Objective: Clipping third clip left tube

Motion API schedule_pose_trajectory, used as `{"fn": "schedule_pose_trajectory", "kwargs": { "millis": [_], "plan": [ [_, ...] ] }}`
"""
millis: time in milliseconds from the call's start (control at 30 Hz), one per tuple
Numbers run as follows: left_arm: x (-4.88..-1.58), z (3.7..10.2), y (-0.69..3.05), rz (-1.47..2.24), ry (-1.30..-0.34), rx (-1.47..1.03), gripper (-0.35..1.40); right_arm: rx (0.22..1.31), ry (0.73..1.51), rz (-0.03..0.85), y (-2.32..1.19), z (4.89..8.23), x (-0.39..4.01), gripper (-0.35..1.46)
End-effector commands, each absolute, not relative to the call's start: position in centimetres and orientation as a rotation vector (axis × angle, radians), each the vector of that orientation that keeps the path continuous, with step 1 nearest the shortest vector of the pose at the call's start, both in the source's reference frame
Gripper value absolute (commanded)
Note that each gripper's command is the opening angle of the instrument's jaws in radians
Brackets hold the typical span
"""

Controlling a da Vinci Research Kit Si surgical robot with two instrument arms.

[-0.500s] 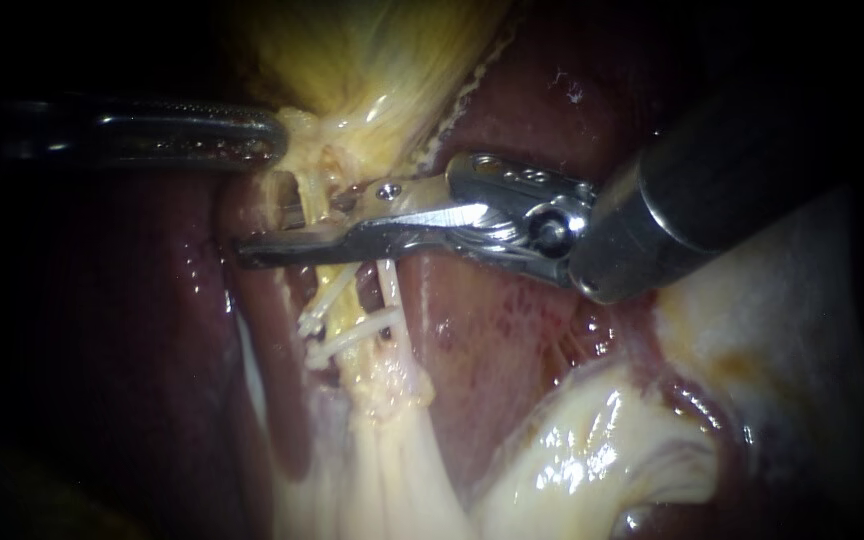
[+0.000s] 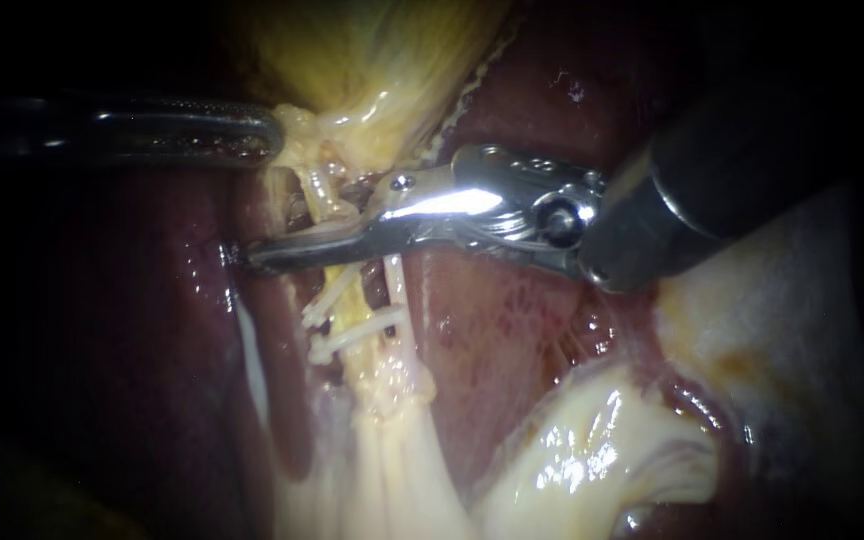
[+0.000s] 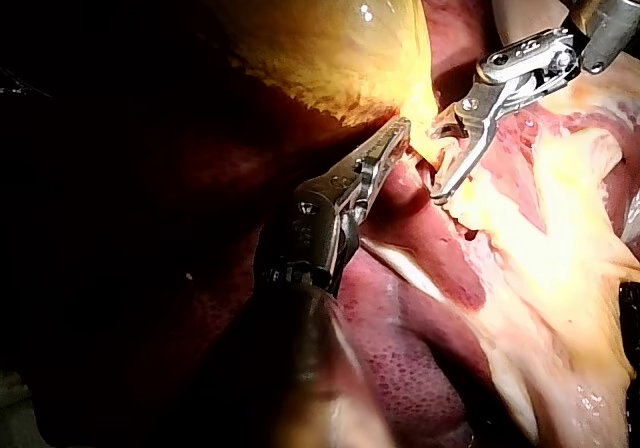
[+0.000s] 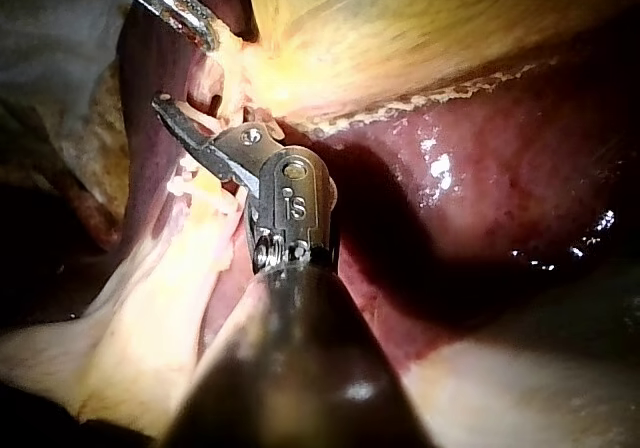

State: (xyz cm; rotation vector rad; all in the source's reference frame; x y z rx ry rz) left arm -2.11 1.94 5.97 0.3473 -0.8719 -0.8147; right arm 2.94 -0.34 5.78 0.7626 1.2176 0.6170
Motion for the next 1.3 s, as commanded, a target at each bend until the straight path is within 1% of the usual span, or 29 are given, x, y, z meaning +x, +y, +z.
{"fn": "schedule_pose_trajectory", "kwargs": {
  "millis": [33,133,267,433,567,633,733,867,1067,1300],
  "plan": [
    [-2.10,5.96,1.94,-0.813,-0.873,0.351,-0.35,0.758,1.218,0.609,-0.35,5.77,2.92,0.50],
    [-2.10,5.96,1.94,-0.813,-0.873,0.351,-0.35,0.780,1.242,0.599,-0.36,5.73,2.87,0.50],
    [-2.10,5.97,1.95,-0.813,-0.873,0.351,-0.35,0.887,1.291,0.514,-0.42,5.67,2.82,0.48],
    [-2.10,5.97,1.95,-0.813,-0.873,0.351,-0.35,0.940,1.310,0.444,-0.45,5.64,2.75,0.47],
    [-2.10,5.97,1.95,-0.813,-0.873,0.351,-0.35,0.977,1.364,0.419,-0.48,5.62,2.73,0.46],
    [-2.10,5.97,1.95,-0.813,-0.873,0.351,-0.35,0.994,1.413,0.408,-0.50,5.59,2.77,0.45],
    [-2.10,5.97,1.95,-0.813,-0.873,0.351,-0.35,1.039,1.460,0.420,-0.54,5.53,2.88,0.44],
    [-2.10,5.97,1.95,-0.813,-0.873,0.351,-0.35,1.068,1.482,0.461,-0.57,5.48,3.05,0.43],
    [-2.10,5.98,1.95,-0.813,-0.873,0.351,-0.35,1.070,1.469,0.519,-0.52,5.49,3.10,0.36],
    [-2.10,5.98,1.95,-0.813,-0.873,0.351,-0.35,1.067,1.450,0.607,-0.38,5.55,2.98,0.17]
  ]
}}
